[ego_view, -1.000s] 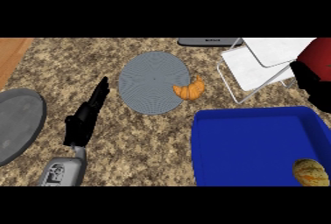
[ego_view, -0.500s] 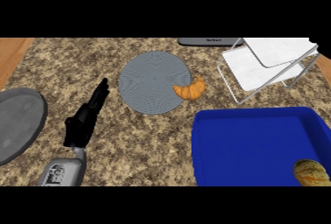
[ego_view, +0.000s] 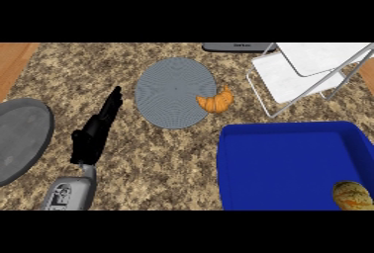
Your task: Pick the tomato from the tray and place it in the tiered shelf
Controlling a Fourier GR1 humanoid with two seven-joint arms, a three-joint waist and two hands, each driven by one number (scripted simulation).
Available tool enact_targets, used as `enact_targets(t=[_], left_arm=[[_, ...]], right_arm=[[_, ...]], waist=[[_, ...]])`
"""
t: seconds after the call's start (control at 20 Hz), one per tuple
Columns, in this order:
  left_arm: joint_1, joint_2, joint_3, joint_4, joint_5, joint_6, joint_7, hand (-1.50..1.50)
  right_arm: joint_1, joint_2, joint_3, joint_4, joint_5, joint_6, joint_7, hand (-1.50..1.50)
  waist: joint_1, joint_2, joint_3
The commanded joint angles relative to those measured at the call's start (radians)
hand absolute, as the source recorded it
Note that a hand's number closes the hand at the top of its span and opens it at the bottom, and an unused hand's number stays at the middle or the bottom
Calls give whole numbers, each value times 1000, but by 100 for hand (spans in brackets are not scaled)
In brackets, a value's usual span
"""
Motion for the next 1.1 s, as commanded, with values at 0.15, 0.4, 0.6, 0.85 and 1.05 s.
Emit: enact_targets(t=[0.15, 0.4, 0.6, 0.85, 1.05], left_arm=[[-6, -15, -8, 3, -9, 12, 4, 0], [-22, -8, -8, -8, -4, 0, 28, 0], [-21, -34, -18, 31, -27, 34, -2, 0], [-25, 21, 28, 29, 6, -11, -10, 0], [45, -16, -21, 0, -25, 14, -42, 0]], right_arm=[[1, 8, -16, 170, 25, -153, -115, 150], [-35, 89, -168, 303, -217, -264, -261, 150], [-127, 27, -187, 432, -255, -261, -306, 150], [-128, 12, -200, 590, -280, -342, -443, 150], [-101, -112, -184, 626, -105, -360, -273, 150]], waist=[[-6, -2, 0], [2, 2, 1], [-2, 0, 0], [1, 1, 0], [3, 1, -1]])
